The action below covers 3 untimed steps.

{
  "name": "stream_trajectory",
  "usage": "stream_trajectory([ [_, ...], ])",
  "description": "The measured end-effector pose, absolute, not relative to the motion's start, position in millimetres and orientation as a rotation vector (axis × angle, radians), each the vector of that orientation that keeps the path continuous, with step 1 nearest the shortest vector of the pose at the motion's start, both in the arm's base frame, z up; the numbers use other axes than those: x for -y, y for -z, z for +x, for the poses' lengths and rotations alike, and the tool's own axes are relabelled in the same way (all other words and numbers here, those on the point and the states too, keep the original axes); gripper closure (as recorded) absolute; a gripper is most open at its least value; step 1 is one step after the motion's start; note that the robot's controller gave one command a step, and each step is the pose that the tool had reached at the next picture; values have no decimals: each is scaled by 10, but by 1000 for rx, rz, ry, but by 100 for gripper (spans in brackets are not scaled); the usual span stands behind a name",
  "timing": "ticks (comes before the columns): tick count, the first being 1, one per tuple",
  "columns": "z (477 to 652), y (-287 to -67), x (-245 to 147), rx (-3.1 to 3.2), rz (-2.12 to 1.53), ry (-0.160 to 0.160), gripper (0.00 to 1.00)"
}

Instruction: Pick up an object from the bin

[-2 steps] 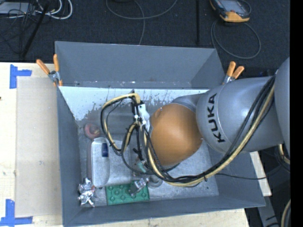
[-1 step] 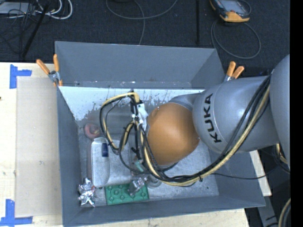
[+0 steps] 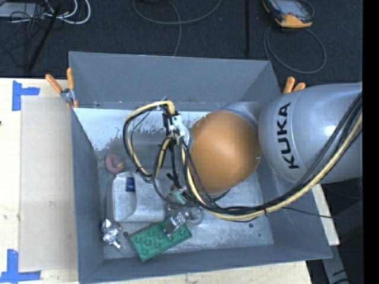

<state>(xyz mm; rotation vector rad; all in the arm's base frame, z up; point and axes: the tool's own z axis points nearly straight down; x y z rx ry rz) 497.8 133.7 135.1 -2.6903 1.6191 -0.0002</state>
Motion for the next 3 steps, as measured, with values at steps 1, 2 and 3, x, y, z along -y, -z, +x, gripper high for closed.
stream_trajectory([
  [1, 5003, -1621, -1339, -1568, -2721, -3, 100],
  [2, 5020, -1812, -1191, -1783, -2587, -5, 100],
  [3, 5026, -2175, -1204, -1852, -2536, -1, 100],
])
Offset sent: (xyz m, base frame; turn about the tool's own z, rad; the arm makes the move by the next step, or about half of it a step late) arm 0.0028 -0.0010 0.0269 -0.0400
